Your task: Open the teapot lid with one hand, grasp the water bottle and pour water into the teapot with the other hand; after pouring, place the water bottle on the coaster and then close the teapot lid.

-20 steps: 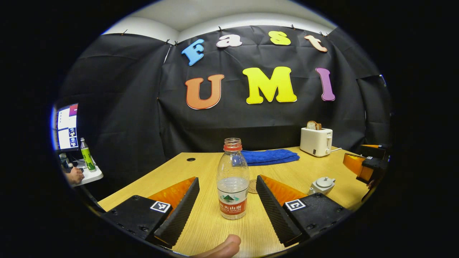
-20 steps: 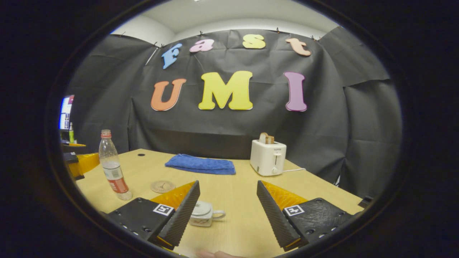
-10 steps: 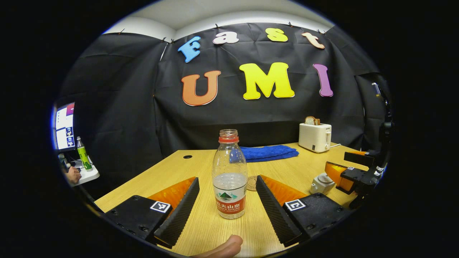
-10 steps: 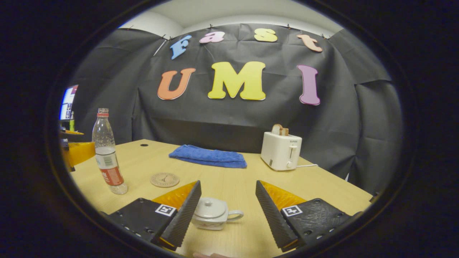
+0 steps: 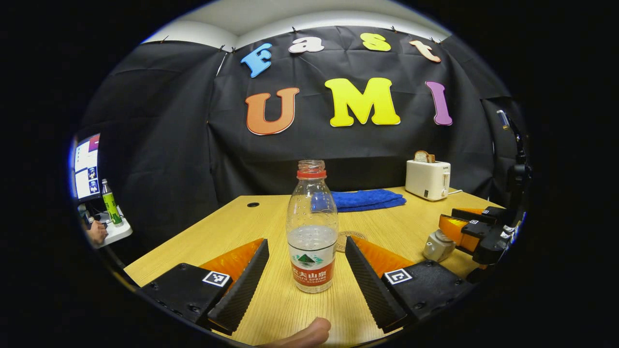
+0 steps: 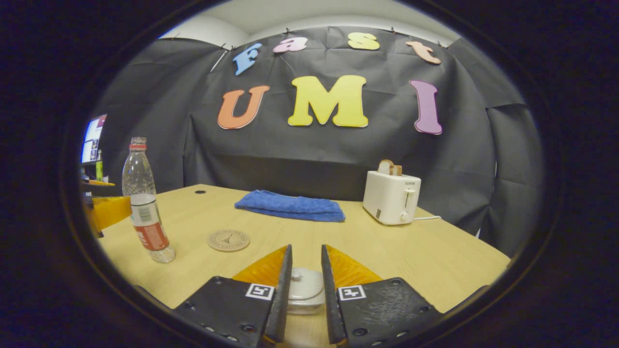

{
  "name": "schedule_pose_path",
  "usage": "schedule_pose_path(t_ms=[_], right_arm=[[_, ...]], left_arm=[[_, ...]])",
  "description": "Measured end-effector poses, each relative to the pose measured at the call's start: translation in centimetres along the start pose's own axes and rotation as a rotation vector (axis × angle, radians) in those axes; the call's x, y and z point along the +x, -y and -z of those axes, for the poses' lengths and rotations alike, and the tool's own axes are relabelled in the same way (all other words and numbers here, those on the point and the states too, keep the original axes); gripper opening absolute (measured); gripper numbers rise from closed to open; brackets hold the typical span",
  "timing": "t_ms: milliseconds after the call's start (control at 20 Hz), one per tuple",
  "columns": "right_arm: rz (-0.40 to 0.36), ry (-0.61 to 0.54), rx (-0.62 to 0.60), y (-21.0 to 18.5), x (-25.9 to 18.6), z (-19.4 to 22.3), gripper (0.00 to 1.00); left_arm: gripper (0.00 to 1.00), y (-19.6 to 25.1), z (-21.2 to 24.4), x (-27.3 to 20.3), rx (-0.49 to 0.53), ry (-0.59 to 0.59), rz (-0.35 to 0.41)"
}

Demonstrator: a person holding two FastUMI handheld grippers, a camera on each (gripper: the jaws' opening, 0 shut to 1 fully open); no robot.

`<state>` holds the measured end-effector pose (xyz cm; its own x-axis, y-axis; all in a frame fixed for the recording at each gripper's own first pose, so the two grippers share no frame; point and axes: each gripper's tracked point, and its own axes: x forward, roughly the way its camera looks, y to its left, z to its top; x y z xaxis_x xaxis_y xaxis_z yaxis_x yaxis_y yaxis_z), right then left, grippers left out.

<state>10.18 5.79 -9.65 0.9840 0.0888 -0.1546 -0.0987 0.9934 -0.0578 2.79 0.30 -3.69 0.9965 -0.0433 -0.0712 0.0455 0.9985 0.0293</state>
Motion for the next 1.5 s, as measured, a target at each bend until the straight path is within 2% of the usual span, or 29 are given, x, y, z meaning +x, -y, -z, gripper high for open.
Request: schedule_pose_path(t_ms=[50, 200, 250, 300, 400, 600, 750, 1050, 1150, 1500], right_arm=[[0.003, -0.009, -0.004, -0.1, 0.1, 0.2, 0.3], [-0.032, -0.032, 0.034, -0.8, 0.0, 1.0, 0.29], [-0.048, -0.029, 0.035, -1.0, 0.1, 0.9, 0.24], [-0.034, -0.038, 0.037, -0.6, 0.3, 1.1, 0.25], [-0.035, -0.033, 0.01, -0.9, 0.1, 1.0, 0.08], [-0.055, -0.021, -0.023, -1.1, -0.2, 1.2, 0.12], [-0.08, -0.034, 0.021, -0.9, -0.1, 1.2, 0.13], [-0.066, -0.014, -0.018, -0.8, 0.2, 1.2, 0.13], [-0.062, -0.022, -0.013, -0.3, -0.3, 1.2, 0.01], [-0.067, 0.009, -0.007, -0.7, -0.2, 0.7, 0.0]], left_arm=[[1.0, 0.0, 0.0, 0.0, 0.004, 0.0, -0.002], [1.0, 0.1, 0.0, -0.1, 0.009, 0.0, 0.003], [1.0, 0.1, -0.1, -0.1, 0.008, 0.001, 0.006], [0.99, 0.1, -0.3, -0.1, 0.007, 0.003, 0.004], [0.99, 0.0, -0.4, -0.4, 0.006, 0.006, 0.002], [1.0, -0.6, -0.8, -0.8, -0.002, 0.016, -0.012], [0.99, -0.8, -0.9, -0.8, -0.017, 0.015, -0.007], [0.99, -1.3, -0.6, -0.5, -0.023, 0.006, -0.015], [1.0, -1.4, -0.2, -0.4, -0.03, -0.002, -0.014], [1.0, -1.3, 0.6, 0.4, -0.063, -0.013, 0.014]])
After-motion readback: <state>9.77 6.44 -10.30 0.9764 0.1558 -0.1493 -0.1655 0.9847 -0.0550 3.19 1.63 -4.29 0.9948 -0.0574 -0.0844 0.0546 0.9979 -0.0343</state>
